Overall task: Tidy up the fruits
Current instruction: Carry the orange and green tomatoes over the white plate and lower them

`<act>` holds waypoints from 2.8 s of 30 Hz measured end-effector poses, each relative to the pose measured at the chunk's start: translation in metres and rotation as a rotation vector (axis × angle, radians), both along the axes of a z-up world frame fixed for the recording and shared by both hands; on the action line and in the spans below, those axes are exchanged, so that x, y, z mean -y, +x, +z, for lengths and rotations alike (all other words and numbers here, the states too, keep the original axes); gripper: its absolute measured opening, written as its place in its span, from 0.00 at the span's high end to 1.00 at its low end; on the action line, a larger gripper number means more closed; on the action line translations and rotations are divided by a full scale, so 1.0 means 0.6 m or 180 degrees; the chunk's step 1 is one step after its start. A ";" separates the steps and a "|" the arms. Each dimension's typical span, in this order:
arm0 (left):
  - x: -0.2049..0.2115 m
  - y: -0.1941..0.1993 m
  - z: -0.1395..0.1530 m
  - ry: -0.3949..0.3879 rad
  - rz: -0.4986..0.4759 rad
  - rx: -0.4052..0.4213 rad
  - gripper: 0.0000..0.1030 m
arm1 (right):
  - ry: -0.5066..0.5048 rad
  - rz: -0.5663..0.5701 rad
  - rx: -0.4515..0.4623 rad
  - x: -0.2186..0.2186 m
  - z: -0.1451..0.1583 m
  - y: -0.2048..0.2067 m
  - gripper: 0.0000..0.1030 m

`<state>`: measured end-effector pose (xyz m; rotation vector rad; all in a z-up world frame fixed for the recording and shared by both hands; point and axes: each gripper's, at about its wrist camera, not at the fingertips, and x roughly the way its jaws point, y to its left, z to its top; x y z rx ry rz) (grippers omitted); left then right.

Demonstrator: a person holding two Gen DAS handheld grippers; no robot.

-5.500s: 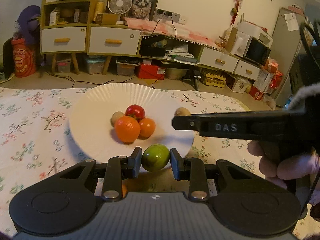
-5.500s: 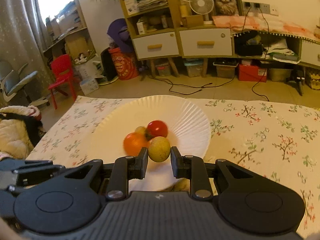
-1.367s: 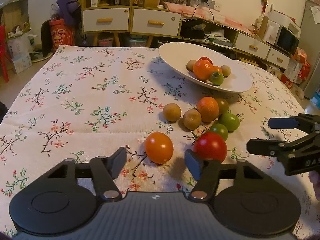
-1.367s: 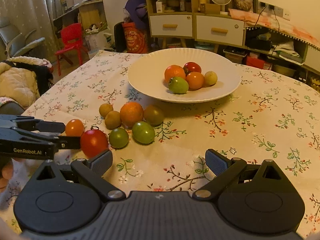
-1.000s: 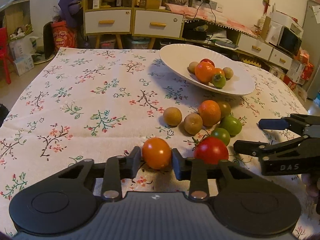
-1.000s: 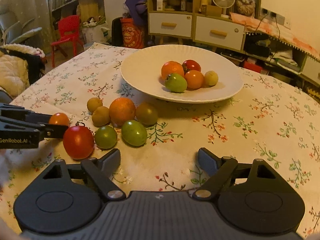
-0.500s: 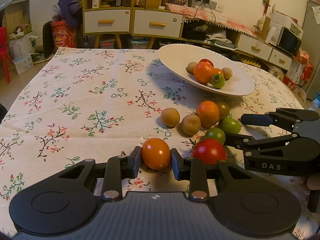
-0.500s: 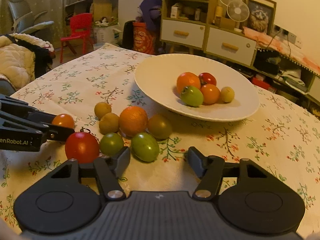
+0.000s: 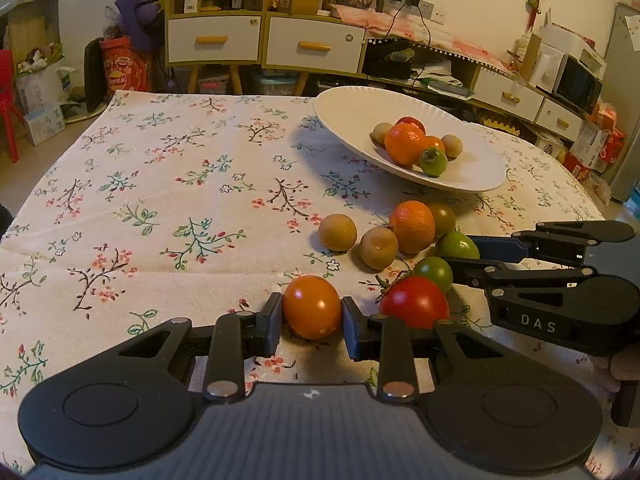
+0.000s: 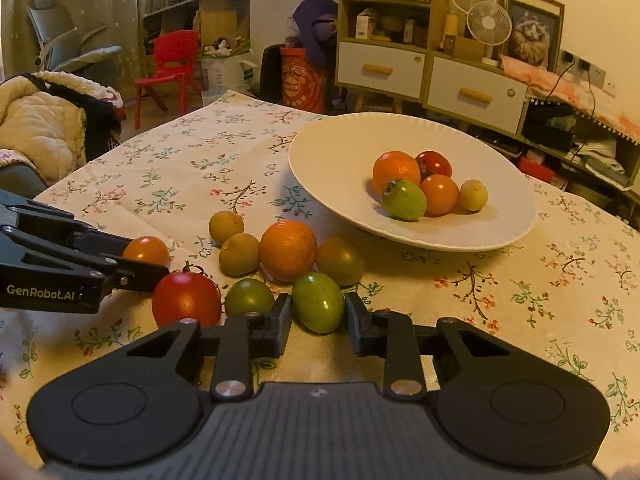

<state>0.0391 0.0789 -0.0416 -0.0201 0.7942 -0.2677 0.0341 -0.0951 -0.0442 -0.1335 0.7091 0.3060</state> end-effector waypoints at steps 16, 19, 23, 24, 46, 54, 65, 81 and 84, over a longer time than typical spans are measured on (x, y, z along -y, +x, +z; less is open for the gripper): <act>-0.006 0.004 0.009 -0.0209 0.0085 -0.0117 0.75 | 0.0168 -0.0054 -0.0176 0.007 0.013 -0.001 0.75; -0.004 0.004 0.014 -0.0233 0.0075 -0.0106 0.75 | 0.0221 -0.0069 -0.0200 0.010 0.018 -0.002 0.75; 0.000 0.004 0.022 -0.0268 0.0060 -0.0090 0.75 | 0.0265 -0.0090 -0.0189 0.013 0.028 -0.003 0.75; 0.002 0.005 0.024 -0.0274 0.0051 -0.0086 0.75 | 0.0277 -0.0094 -0.0181 0.014 0.031 -0.003 0.75; 0.076 0.045 0.083 -0.0449 -0.0141 0.0171 0.75 | 0.0442 -0.0401 0.0062 0.079 0.084 0.011 0.75; 0.109 0.081 0.078 -0.0272 -0.0277 0.0269 0.75 | 0.0490 -0.0450 0.0020 0.114 0.084 0.057 0.75; 0.138 0.136 0.051 -0.0066 -0.0324 0.0208 0.75 | 0.0370 -0.0443 -0.0026 0.124 0.067 0.105 0.75; 0.150 0.159 0.038 -0.0065 -0.0405 0.0184 0.75 | 0.0295 -0.0416 -0.0086 0.124 0.046 0.124 0.75; 0.147 0.161 0.039 -0.0076 -0.0401 0.0188 0.74 | 0.0267 -0.0407 -0.0087 0.122 0.047 0.128 0.75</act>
